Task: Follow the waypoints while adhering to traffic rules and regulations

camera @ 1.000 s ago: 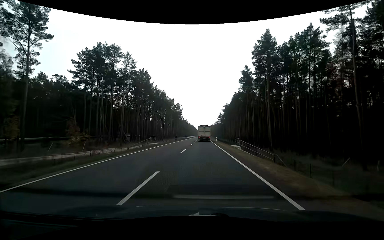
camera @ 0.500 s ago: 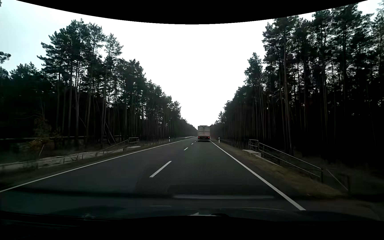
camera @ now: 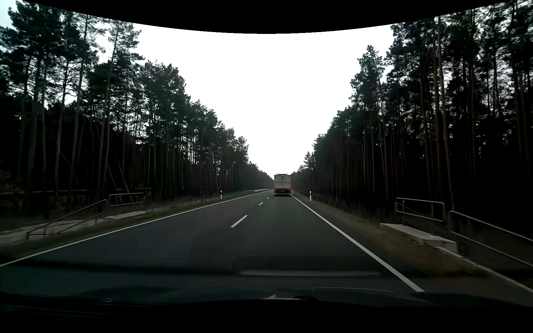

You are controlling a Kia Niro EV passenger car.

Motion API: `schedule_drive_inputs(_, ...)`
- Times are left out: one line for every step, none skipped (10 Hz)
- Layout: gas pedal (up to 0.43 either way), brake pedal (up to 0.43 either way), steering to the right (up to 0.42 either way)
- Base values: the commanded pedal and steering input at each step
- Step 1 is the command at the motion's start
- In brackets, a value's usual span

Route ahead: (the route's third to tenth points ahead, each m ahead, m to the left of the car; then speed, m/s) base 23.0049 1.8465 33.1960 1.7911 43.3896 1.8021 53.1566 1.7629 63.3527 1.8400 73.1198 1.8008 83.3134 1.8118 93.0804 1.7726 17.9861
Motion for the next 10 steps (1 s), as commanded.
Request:
schedule_drive_inputs(0.197,0.000,0.003)
schedule_drive_inputs(0.197,0.000,0.003)
schedule_drive_inputs(0.197,0.000,0.003)
schedule_drive_inputs(0.197,0.000,0.003)
schedule_drive_inputs(0.197,0.000,0.003)
schedule_drive_inputs(0.197,0.000,0.003)
schedule_drive_inputs(0.197,0.000,0.003)
schedule_drive_inputs(0.197,0.000,0.002)
schedule_drive_inputs(0.197,0.000,0.003)
schedule_drive_inputs(0.197,0.000,0.003)
